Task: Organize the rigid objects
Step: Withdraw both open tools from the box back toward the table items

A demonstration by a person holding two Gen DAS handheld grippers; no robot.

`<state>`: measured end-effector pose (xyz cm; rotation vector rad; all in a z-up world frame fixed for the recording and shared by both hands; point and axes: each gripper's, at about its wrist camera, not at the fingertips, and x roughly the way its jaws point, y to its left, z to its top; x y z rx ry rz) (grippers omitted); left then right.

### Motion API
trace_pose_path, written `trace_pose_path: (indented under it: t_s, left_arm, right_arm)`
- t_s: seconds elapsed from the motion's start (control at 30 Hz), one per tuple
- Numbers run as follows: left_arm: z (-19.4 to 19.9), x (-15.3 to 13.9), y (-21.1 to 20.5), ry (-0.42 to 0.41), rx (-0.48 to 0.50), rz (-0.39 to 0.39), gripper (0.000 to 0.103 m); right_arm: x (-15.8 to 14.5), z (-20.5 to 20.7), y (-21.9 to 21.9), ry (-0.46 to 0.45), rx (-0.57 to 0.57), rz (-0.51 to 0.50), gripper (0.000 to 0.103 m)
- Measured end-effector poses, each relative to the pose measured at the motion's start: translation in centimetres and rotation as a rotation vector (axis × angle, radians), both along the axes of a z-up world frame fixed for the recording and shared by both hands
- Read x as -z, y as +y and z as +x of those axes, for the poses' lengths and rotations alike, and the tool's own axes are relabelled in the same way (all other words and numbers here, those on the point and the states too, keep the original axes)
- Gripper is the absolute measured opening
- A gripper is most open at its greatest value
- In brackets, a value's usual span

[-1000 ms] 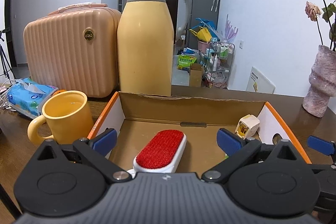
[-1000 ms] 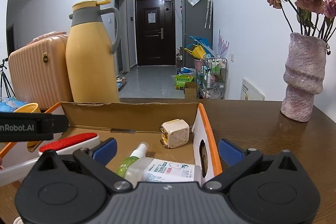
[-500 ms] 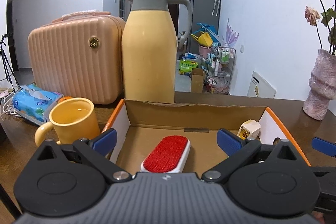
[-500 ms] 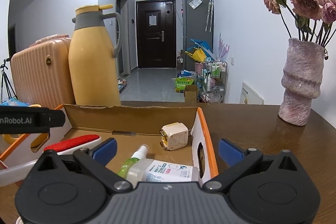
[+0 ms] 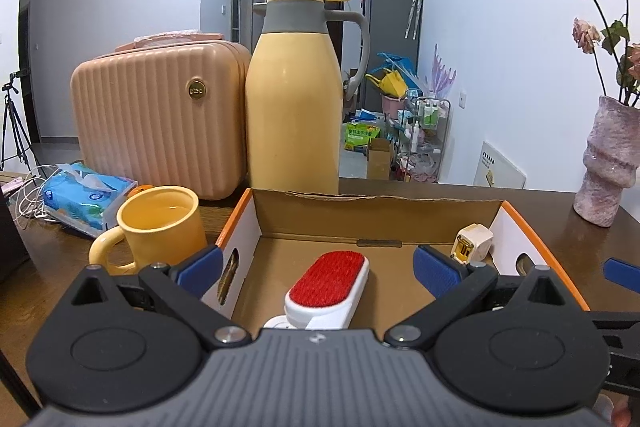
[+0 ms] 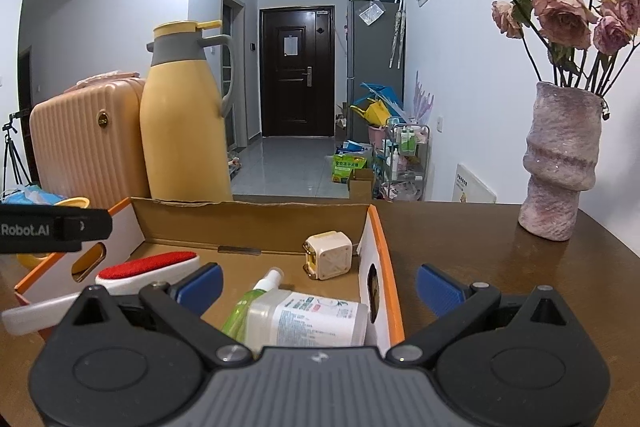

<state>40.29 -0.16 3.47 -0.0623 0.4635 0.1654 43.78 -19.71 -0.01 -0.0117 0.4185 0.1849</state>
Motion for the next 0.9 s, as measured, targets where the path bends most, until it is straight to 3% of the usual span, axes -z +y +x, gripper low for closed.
trace_pose_path:
  t_s: [0.9]
  left_arm:
    - [-9.2, 1.0, -0.5, -0.035, 0.024, 0.018, 0.103]
  right_arm:
    - [0.3, -9.2, -0.4, -0.024, 0.021, -0.008, 0.103]
